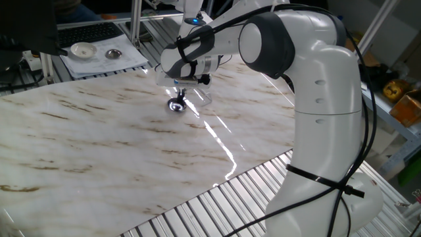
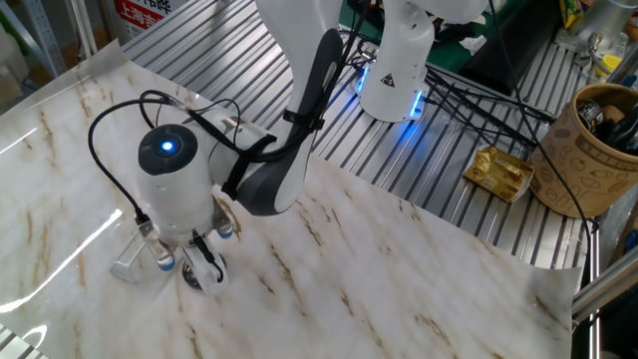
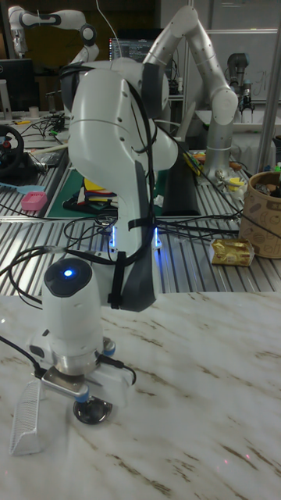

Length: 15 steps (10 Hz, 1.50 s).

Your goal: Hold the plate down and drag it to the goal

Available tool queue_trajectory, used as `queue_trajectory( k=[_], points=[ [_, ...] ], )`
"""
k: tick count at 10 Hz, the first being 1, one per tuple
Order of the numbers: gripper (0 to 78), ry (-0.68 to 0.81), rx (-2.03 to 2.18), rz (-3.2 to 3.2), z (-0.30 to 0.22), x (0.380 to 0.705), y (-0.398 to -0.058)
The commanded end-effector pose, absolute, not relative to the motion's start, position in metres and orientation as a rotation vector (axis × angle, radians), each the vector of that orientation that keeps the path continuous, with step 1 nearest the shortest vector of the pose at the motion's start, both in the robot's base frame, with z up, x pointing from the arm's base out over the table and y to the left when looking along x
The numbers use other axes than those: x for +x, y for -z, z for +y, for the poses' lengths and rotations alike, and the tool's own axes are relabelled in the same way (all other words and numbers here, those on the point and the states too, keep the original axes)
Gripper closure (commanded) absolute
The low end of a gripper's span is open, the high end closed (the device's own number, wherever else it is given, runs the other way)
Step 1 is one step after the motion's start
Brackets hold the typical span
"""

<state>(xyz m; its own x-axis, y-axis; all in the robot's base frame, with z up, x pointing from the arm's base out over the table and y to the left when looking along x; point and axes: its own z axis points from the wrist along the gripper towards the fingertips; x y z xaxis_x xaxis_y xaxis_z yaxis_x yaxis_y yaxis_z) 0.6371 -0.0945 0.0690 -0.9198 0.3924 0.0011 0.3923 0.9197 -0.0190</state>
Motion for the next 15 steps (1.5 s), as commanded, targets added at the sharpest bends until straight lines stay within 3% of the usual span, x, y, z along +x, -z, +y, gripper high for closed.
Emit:
queue_trajectory(
  k=[1, 15],
  points=[
    [77.6, -0.037, -0.607, -3.085, -0.094, 0.637, -0.070],
    [77.6, -0.163, -0.516, -3.142, -0.112, 0.640, -0.053]
  ],
)
